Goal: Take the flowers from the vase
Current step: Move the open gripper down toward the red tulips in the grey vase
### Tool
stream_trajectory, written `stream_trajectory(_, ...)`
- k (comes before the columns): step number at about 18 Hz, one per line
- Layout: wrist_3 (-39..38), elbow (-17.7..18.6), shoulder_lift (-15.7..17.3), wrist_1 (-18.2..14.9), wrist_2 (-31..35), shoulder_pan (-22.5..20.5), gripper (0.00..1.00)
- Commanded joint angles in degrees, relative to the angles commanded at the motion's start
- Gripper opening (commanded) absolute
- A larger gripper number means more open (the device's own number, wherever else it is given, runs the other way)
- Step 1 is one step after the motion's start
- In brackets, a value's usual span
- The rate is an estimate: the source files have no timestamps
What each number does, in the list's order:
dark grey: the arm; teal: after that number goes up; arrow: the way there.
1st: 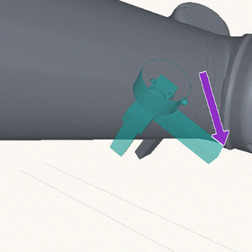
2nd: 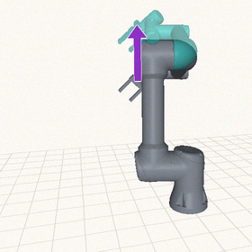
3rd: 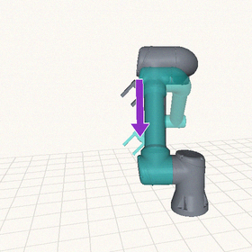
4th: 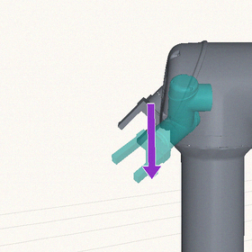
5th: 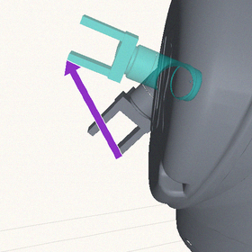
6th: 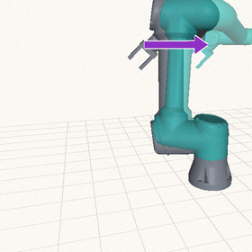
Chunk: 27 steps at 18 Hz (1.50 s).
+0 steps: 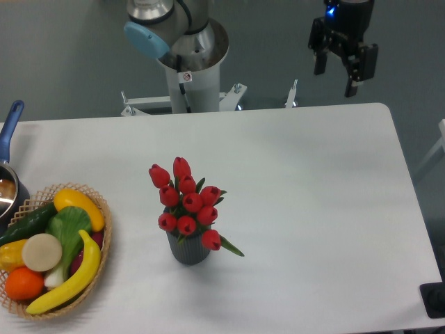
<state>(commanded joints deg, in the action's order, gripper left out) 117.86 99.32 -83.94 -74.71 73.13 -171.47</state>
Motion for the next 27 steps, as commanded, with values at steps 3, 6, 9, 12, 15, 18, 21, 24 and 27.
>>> stream_trajectory(3,-0.3,0.2,0.7,-0.1,0.1,0.4,1.0)
stream_trajectory(6,-4.2,0.3,0.6,-0.2,-0.2,0.6,1.0)
stream_trajectory(9,-6.9,0.9,0.6,-0.1,-0.5,0.8,1.0)
stream_trajectory(12,-12.5,2.6,0.8,0.1,-3.4,1.9,1.0)
stream_trajectory(15,-24.0,5.1,1.4,2.7,-9.2,2.8,1.0)
stream_trajectory(18,-34.2,5.8,0.6,6.0,-13.2,5.4,1.0)
stream_trajectory(21,-41.7,5.8,-1.1,9.6,-14.6,8.3,1.0)
stream_trajectory(24,-48.1,5.8,-3.2,13.3,-17.2,10.5,1.0)
stream_trajectory(27,-50.1,5.7,-7.5,18.4,-19.2,15.5,1.0)
